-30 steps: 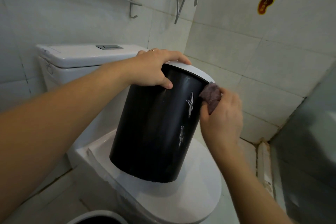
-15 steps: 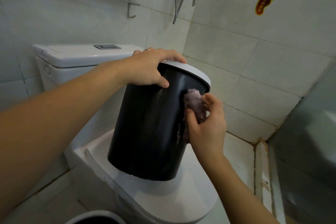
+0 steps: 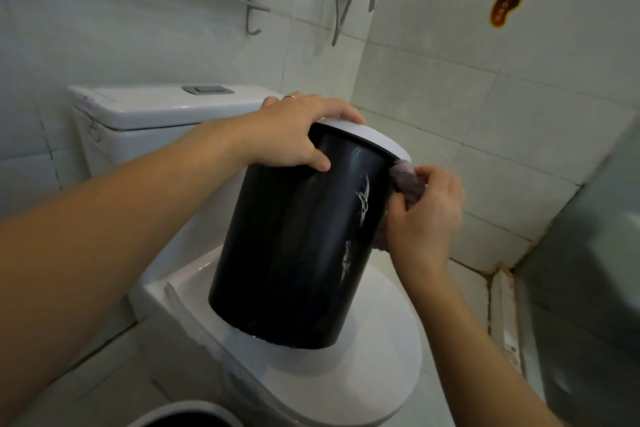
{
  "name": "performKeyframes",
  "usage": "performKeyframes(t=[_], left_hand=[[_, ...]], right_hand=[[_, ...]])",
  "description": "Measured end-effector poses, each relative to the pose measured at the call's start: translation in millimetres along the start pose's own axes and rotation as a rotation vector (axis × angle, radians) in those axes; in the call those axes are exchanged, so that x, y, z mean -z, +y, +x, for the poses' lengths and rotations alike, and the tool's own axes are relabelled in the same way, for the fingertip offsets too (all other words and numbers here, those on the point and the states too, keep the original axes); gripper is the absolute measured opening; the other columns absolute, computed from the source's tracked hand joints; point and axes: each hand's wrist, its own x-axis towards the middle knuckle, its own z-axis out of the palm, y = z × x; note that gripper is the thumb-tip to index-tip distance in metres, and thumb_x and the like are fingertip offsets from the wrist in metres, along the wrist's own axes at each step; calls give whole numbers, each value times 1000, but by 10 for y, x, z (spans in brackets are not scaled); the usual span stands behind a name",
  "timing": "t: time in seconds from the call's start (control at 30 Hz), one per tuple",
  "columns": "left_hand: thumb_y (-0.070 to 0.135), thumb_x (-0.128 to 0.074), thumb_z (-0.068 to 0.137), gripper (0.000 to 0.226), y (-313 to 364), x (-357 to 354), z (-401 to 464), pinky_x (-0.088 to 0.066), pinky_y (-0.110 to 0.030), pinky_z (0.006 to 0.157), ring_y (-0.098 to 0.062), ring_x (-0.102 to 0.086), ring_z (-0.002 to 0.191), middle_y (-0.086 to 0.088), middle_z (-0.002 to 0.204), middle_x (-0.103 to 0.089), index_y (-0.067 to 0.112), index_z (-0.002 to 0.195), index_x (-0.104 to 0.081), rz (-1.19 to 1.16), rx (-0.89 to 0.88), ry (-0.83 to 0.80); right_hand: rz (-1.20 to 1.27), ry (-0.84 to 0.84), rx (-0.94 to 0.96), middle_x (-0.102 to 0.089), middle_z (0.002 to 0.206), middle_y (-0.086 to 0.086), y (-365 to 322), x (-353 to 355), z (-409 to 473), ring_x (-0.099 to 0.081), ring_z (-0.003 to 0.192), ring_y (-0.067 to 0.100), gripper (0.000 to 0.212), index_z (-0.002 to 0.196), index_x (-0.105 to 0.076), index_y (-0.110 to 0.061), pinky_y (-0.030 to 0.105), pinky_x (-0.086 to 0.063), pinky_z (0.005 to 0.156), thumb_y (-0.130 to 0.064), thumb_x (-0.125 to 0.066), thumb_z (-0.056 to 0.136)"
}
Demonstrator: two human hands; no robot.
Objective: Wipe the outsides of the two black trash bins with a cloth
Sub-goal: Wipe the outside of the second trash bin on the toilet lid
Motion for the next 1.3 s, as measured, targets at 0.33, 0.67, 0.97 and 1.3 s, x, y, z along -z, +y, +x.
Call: performKeyframes(t=[0.33,0.67,0.97,1.3], left_hand=[[20,-75,84,66,-78,31,-9,-28,-40,111,-10,-33,113,16,114,-45,54,132,-46,-11,14,2],[32,-76,84,53,-43,10,27,-36,-44,106,-14,-42,105,21,97,-46,49,127,-50,8,34,34],[30,-78,82,54,61,-34,77,-34,-43,106,-14,-39,102,28,89,-38,43,128,-52,47,-12,17],[24,-82,78,52,20,-16,158,-41,-47,99,-18,-47,99,19,93,-50,39,119,-54,39,-39,-3]], right_hand=[[212,-214,83,-44,134,2,-23,2,-308,-44,122,22,38,127,-65,-29,22,-34,102,-35,-61,90],[258,-215,4,-64,120,-4,-78,18,-195,-60,107,6,44,137,-55,-25,28,-49,96,-16,-65,95],[121,-183,184,-59,118,0,-90,-1,-70,-52,101,5,42,134,-57,-13,0,-32,87,-20,-66,94],[75,-128,148,-55,98,-1,-15,39,-2,-42,79,0,33,125,-66,-17,7,-35,72,-14,-68,92]])
